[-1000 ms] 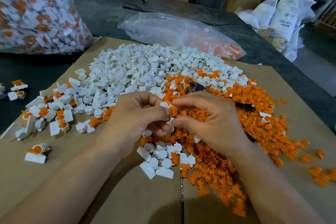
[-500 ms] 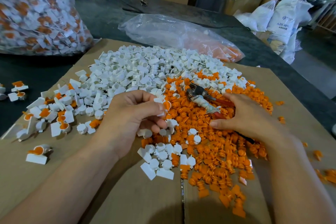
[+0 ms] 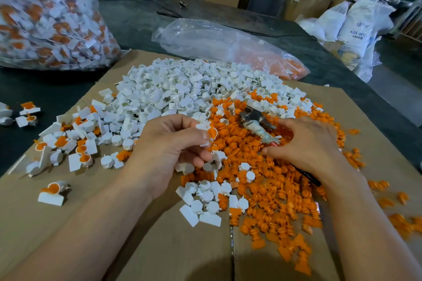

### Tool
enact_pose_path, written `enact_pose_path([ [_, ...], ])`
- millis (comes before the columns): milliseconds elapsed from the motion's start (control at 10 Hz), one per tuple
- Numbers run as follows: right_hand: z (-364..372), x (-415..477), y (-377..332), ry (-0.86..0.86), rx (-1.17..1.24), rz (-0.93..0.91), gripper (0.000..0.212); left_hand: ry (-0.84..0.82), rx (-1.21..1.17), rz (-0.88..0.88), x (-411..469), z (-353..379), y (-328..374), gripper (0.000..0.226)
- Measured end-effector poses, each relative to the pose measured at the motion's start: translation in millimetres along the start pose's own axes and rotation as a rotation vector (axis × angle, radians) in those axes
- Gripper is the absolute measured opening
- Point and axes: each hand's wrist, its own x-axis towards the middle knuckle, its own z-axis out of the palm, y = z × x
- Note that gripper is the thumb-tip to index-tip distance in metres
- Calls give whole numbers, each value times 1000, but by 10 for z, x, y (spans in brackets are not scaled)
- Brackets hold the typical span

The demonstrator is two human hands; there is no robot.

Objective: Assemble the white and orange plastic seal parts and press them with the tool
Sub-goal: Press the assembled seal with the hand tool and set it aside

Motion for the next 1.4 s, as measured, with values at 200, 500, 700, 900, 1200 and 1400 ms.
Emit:
enact_pose_path([
  [200, -5, 6, 4, -23, 22, 5, 70, -4, -4, 0, -3, 1, -1, 21],
  [500, -51, -44, -70, 75, 175, 2, 69, -5, -16, 9, 4, -10, -15, 20],
  [700, -182, -183, -98, 332, 449, -122, 62, 13, -62, 52, 37, -7, -30, 14],
  [900, -251, -248, -159, 410, 456, -206, 39, 58, -81, 167, 78, 17, -47, 16],
  [1200, -261, -307, -288, 442, 263, -331, 18, 102, -88, 256, 171, 102, -70, 12],
  [1400, -209, -322, -425, 334, 374, -368, 12, 111, -113, 272, 166, 127, -31, 8],
])
